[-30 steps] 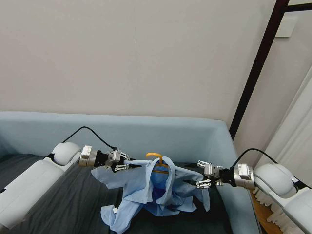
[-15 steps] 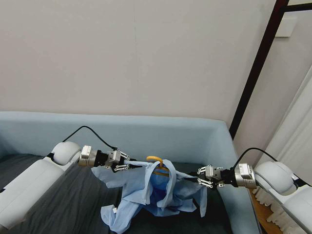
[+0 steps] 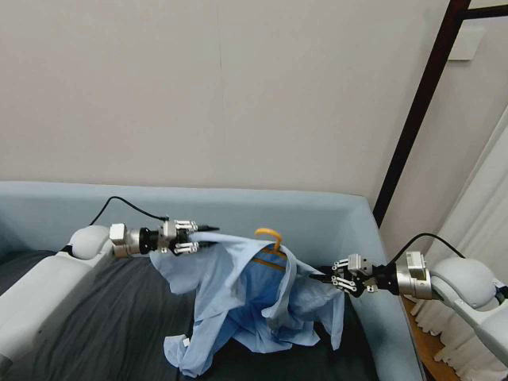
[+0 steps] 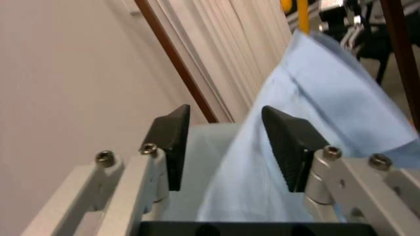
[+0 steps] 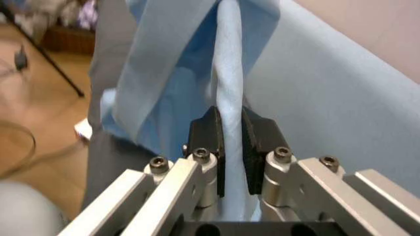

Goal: Pick up the clothes from the sofa and hang them on the clothes hanger.

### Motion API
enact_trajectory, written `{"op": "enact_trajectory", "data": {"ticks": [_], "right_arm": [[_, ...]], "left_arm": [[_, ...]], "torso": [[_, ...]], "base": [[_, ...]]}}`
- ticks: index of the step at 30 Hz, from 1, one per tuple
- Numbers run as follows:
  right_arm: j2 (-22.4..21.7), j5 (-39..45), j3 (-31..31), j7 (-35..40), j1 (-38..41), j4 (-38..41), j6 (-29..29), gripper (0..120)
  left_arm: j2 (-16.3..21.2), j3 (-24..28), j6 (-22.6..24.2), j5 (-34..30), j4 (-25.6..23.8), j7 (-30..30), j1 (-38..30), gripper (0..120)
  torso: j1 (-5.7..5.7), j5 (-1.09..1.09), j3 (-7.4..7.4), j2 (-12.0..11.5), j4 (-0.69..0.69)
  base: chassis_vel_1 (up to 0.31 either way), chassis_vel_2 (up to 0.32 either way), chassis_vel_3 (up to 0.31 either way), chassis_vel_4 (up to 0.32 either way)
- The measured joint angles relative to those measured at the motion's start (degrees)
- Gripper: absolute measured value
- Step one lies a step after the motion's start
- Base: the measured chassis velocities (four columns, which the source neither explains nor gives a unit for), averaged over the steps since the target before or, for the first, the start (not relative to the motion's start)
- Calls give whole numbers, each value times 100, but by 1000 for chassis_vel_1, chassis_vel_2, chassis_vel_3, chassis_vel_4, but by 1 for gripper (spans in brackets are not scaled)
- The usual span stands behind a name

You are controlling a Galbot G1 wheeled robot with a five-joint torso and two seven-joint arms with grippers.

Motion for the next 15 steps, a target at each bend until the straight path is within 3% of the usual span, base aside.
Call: {"op": "enact_trajectory", "data": {"ticks": [7, 11, 12, 15], "right_arm": [[-535, 723, -75, 612, 104, 394, -305, 7], [-1238, 1494, -71, 1968, 190, 1130, -712, 7], [-1238, 1494, -71, 1968, 190, 1130, -712, 7], [-1601, 2179, 33, 3341, 296, 1729, -1197, 7]], "left_arm": [[159, -411, 92, -661, -236, -19, 486, 73], [47, -734, 86, -808, -545, -330, 1042, 91], [47, -734, 86, -808, -545, -330, 1042, 91], [-194, -861, 31, -810, -834, -733, 1425, 99]], "torso": [[0, -1, 0, 0, 2], [0, -2, 0, 0, 3], [0, -2, 0, 0, 3], [-1, -2, -1, 0, -2]], "base": [[0, 0, 0, 0], [0, 0, 0, 0], [0, 0, 0, 0], [0, 0, 0, 0]]}}
